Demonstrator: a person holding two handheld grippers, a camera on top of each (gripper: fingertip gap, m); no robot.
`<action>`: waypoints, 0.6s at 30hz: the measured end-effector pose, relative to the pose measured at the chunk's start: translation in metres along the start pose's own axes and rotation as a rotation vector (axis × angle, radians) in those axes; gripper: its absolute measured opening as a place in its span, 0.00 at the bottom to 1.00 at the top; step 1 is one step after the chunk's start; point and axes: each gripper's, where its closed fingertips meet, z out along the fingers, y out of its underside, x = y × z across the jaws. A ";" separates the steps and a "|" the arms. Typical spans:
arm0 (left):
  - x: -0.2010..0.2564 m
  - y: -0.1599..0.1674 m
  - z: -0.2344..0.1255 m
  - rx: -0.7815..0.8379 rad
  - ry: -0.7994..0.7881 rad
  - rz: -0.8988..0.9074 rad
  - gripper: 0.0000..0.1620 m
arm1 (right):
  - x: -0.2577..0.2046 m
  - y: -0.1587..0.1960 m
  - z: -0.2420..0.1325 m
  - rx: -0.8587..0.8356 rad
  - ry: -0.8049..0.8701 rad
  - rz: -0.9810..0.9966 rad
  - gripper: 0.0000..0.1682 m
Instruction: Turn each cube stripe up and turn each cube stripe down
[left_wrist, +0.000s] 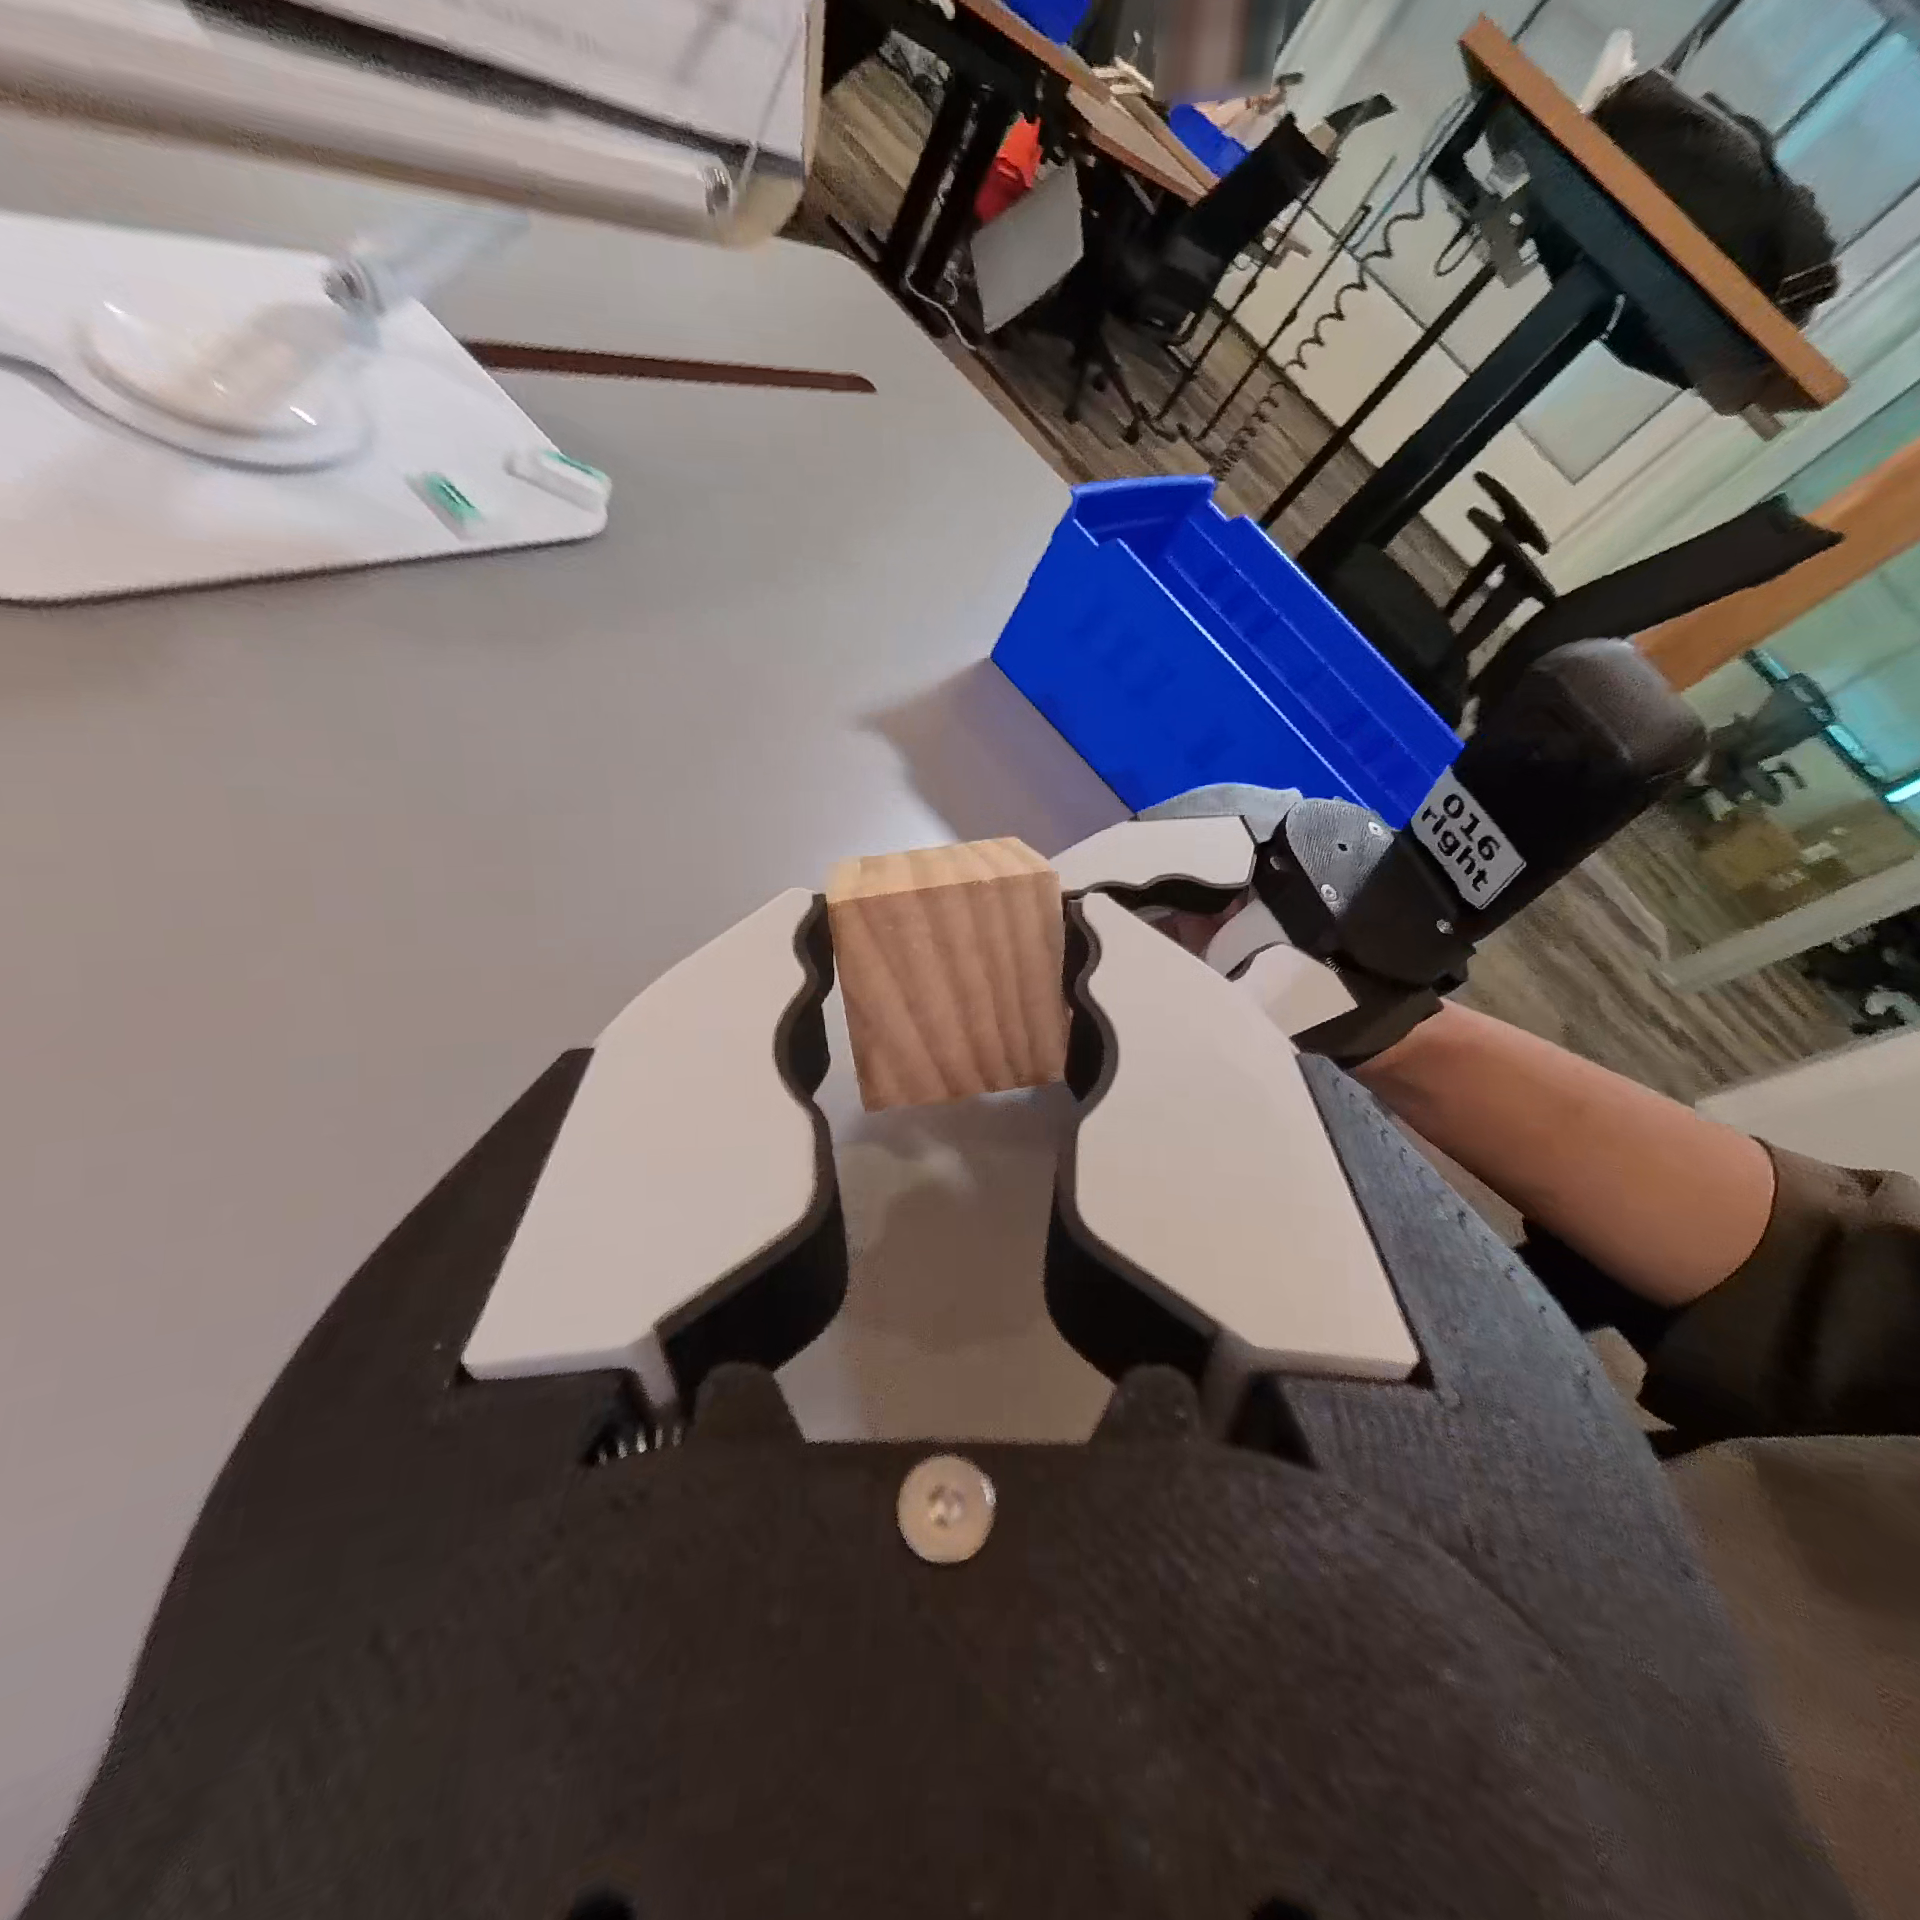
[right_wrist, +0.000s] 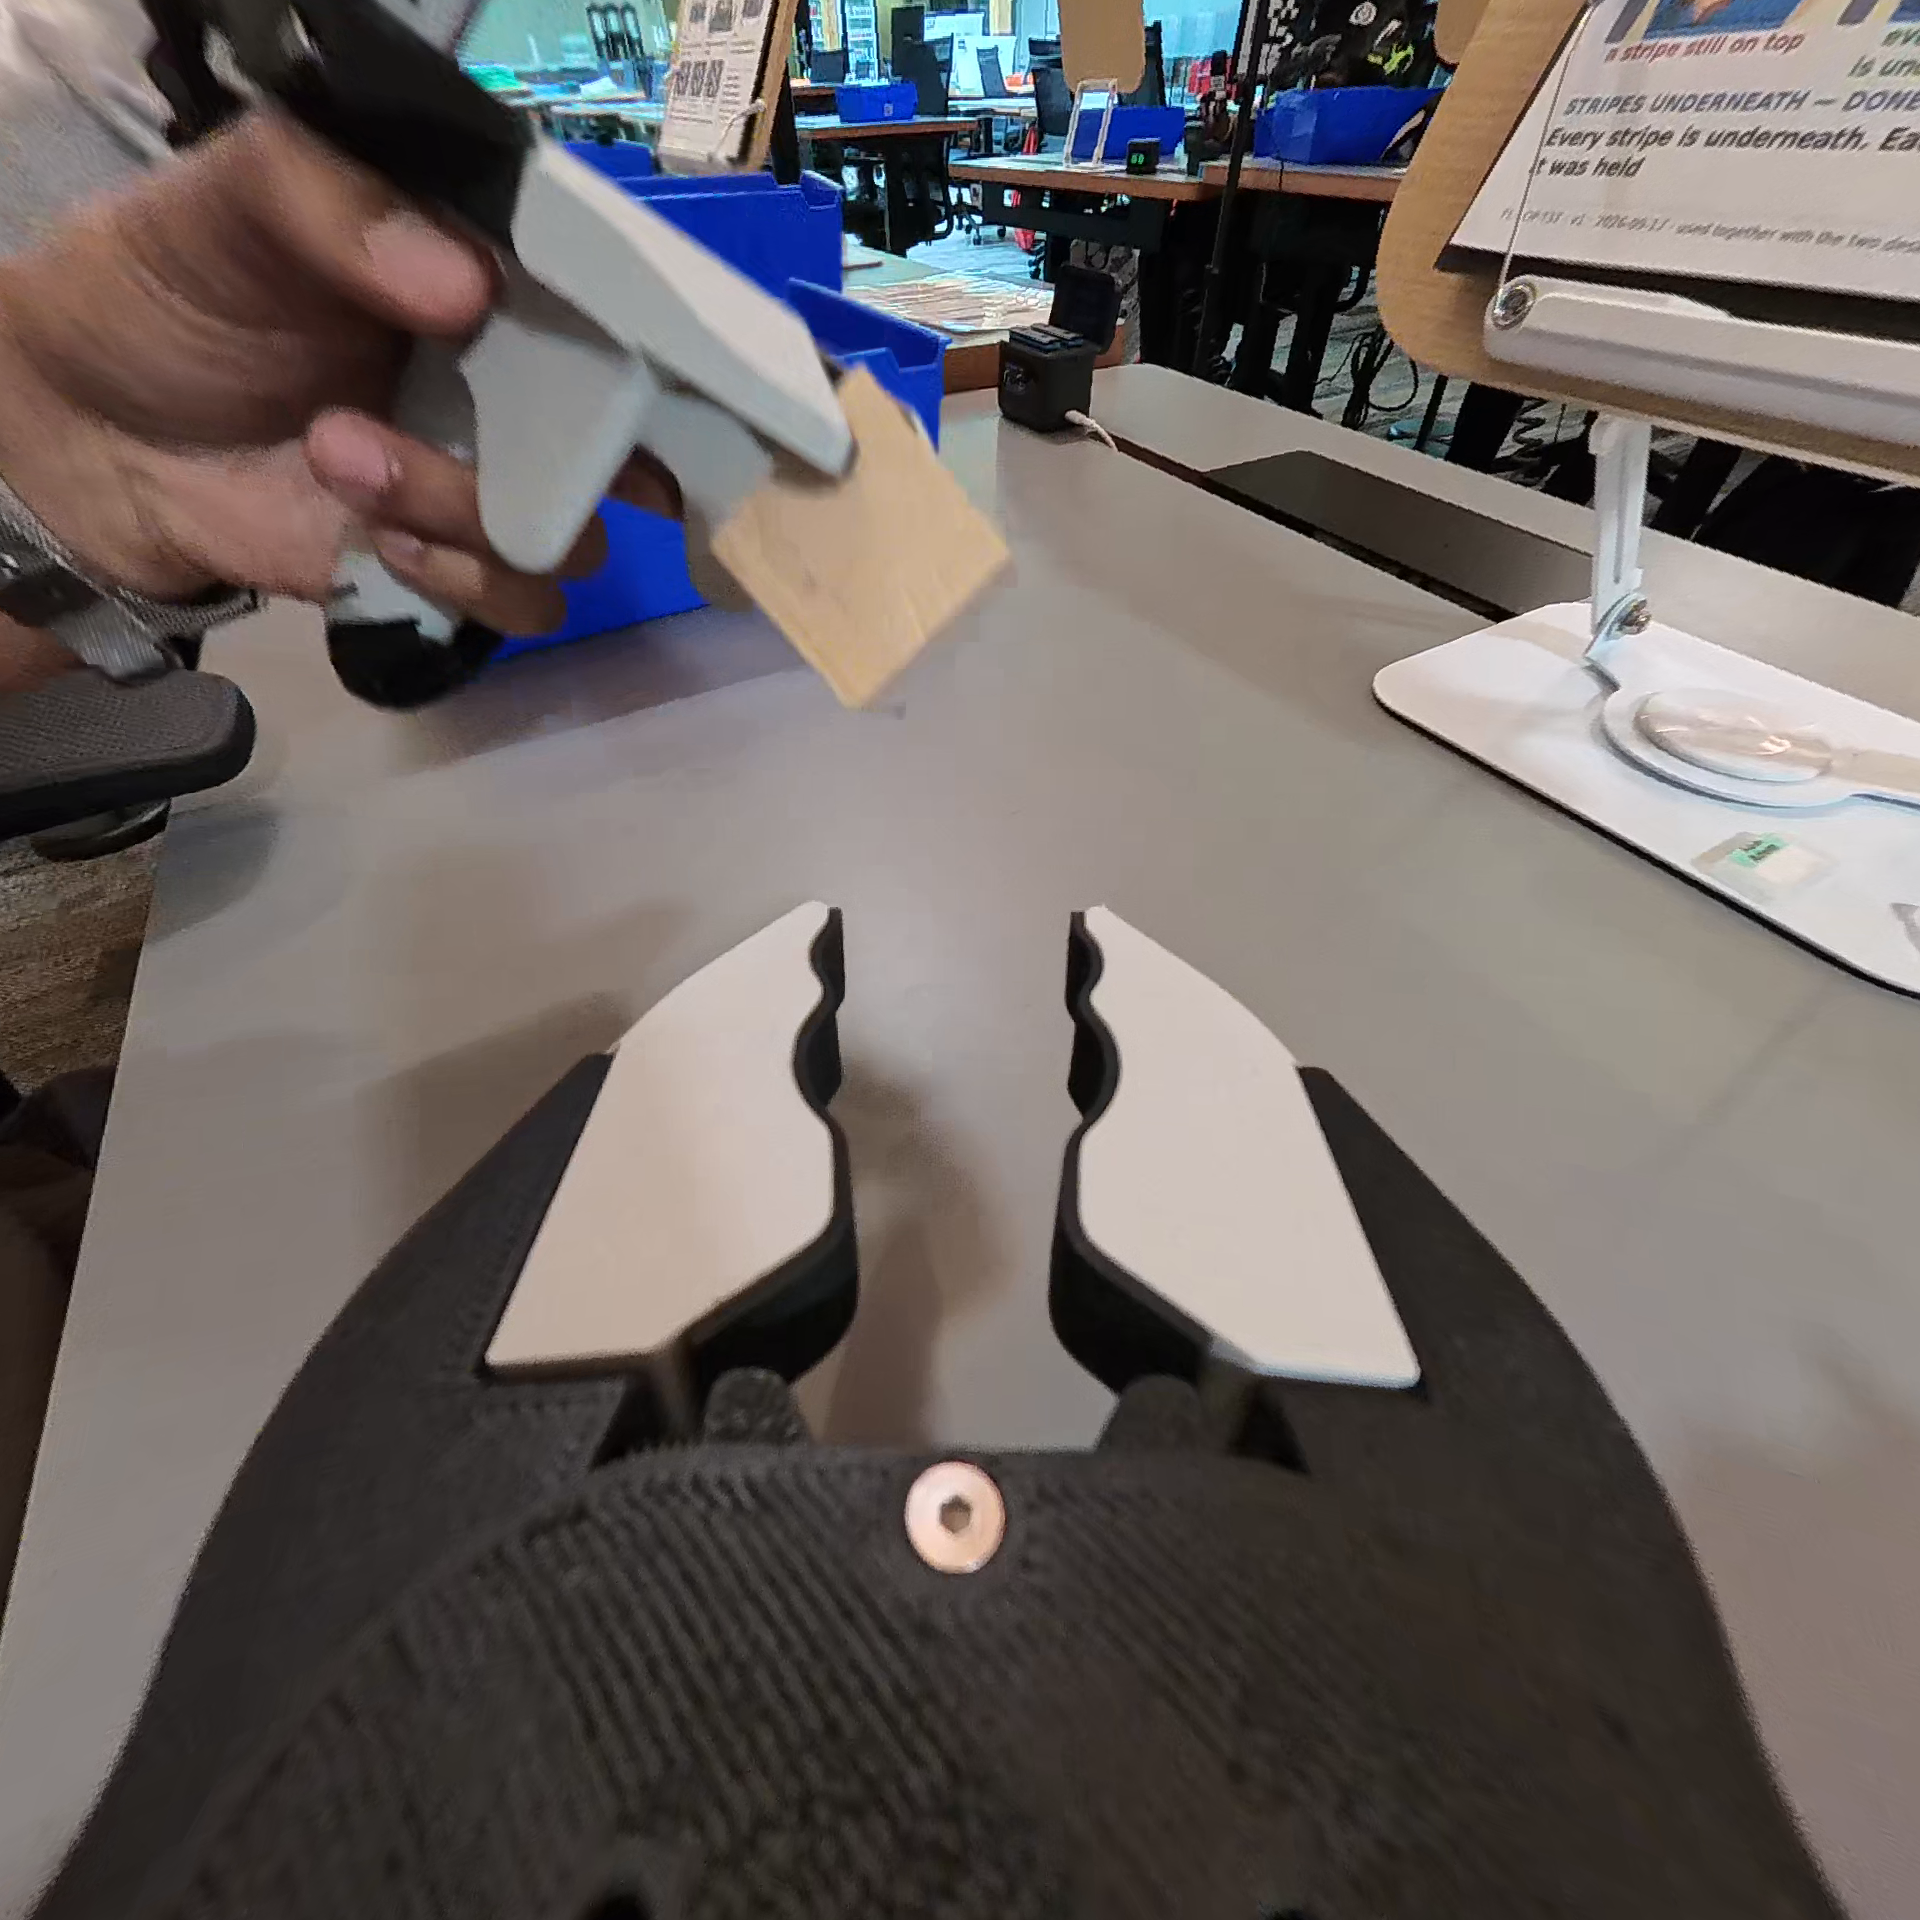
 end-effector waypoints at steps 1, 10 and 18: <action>-0.001 0.006 0.006 0.001 0.025 -0.022 0.26 | 0.001 0.000 0.000 0.000 0.002 0.000 0.25; -0.010 0.022 0.016 0.054 0.255 -0.298 0.26 | 0.002 -0.002 -0.001 0.012 0.015 -0.014 0.23; -0.013 0.022 0.013 0.067 0.279 -0.318 0.26 | -0.001 0.001 0.002 -0.002 0.011 -0.030 0.23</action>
